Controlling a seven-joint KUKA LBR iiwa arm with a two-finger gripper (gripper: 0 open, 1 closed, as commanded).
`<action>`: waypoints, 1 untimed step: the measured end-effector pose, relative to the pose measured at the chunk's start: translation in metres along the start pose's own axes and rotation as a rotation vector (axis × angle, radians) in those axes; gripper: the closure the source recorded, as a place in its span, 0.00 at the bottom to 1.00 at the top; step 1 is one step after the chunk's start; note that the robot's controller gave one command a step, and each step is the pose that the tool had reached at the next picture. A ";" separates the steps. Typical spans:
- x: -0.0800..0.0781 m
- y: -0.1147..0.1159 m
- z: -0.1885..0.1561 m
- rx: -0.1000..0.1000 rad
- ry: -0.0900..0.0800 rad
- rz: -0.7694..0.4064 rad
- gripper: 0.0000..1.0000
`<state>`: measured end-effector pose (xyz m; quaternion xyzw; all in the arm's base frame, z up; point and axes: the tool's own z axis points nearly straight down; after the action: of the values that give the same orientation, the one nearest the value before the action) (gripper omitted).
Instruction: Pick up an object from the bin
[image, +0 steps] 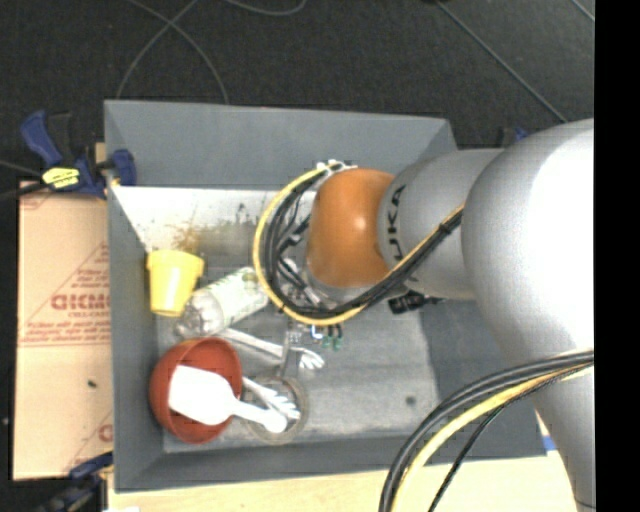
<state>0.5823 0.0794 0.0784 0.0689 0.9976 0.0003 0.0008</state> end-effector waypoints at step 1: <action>-0.004 -0.011 0.007 -0.008 -0.013 0.198 0.00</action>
Offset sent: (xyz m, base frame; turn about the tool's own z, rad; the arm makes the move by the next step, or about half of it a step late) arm -0.0036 -0.0017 -0.0084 0.1150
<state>0.5845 0.0684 0.0712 0.1671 0.9859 0.0042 0.0073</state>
